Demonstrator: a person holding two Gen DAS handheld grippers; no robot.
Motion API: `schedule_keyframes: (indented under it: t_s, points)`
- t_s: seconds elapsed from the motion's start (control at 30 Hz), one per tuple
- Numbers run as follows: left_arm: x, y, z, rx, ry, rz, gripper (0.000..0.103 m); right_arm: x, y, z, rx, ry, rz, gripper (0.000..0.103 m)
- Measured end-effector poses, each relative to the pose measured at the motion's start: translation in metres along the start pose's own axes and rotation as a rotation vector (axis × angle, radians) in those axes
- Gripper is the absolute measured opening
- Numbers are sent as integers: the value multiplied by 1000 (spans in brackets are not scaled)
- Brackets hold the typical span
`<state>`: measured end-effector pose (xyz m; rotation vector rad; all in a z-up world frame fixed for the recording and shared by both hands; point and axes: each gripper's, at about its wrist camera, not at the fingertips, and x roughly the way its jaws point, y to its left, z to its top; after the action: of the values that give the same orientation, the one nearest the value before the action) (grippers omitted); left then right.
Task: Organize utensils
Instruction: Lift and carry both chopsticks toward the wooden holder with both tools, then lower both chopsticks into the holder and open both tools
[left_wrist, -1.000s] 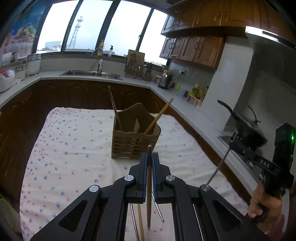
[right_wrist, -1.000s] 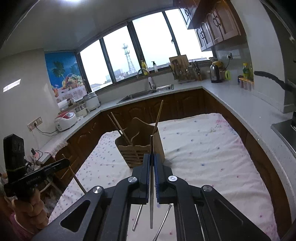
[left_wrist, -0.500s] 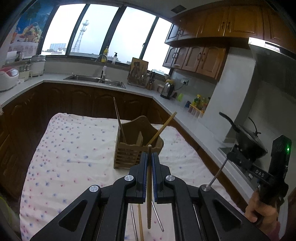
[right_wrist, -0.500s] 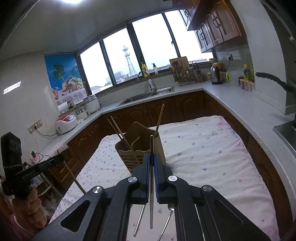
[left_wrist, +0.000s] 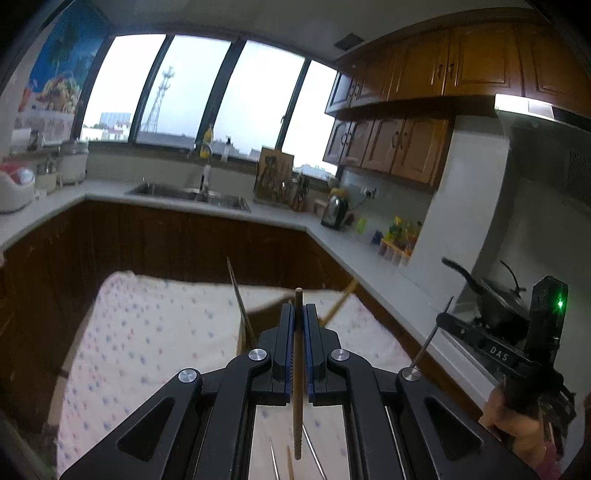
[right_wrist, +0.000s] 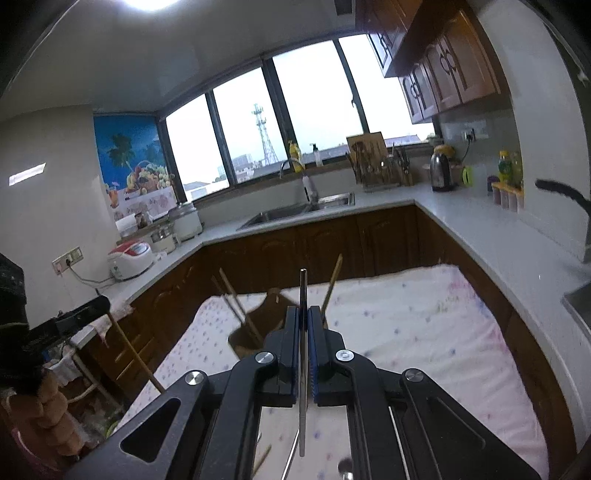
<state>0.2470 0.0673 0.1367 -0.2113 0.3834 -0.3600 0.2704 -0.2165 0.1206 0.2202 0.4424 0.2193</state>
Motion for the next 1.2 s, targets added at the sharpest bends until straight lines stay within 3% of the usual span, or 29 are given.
schedule_keyframes:
  t_s: [0.4, 0.63, 0.9, 1.2]
  points:
    - [58, 11, 35, 48, -155, 45, 2, 49, 1, 51, 13, -122, 0, 5]
    - [107, 30, 18, 17, -187, 87, 2, 79, 5, 43, -17, -145, -33, 5]
    - [163, 34, -26, -27, -143, 126, 2, 111, -7, 9, 27, -111, -47, 5]
    - [203, 36, -48, -78, -62, 136, 3, 132, -22, -26, 89, -39, -57, 5]
